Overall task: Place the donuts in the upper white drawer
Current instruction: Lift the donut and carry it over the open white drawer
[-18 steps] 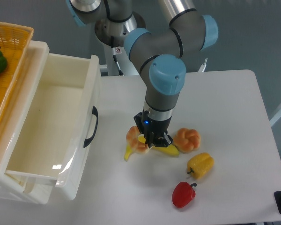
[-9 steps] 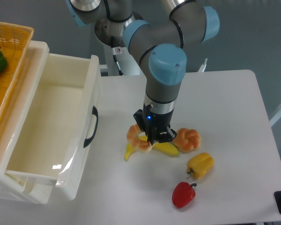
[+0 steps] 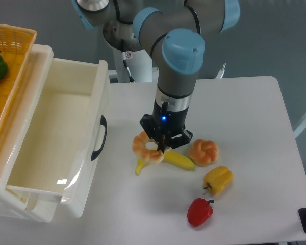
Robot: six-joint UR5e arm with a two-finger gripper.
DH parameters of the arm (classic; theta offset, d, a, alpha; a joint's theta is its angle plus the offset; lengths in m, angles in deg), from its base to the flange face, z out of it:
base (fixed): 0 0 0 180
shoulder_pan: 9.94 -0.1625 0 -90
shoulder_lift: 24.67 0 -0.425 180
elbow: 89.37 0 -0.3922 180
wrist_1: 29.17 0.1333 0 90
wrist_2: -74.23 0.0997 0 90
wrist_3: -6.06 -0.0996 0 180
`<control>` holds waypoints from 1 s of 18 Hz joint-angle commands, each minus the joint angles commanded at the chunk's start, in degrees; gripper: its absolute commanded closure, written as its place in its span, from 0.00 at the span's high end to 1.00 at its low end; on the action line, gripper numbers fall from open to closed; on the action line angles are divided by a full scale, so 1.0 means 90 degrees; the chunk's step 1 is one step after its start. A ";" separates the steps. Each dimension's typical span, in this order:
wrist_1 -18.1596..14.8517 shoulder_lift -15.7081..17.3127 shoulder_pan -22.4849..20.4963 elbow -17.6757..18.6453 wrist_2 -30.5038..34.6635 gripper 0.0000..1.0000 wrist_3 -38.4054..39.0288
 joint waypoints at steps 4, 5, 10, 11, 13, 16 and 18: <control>0.0010 0.0284 0.0010 0.0000 -0.0487 0.11 0.0645; 0.0019 0.0342 0.0000 0.0000 -0.0634 0.11 0.0801; 0.0010 0.0723 0.0078 0.0059 -0.1065 0.13 0.1369; 0.0000 0.0753 0.0127 0.0068 -0.1114 0.13 0.1427; 0.0000 0.0860 0.0350 0.0117 -0.1124 0.15 0.1554; -0.0010 0.0997 0.0536 0.0195 -0.1114 0.15 0.1701; 0.0000 0.1027 0.0790 0.0244 -0.1104 0.15 0.1711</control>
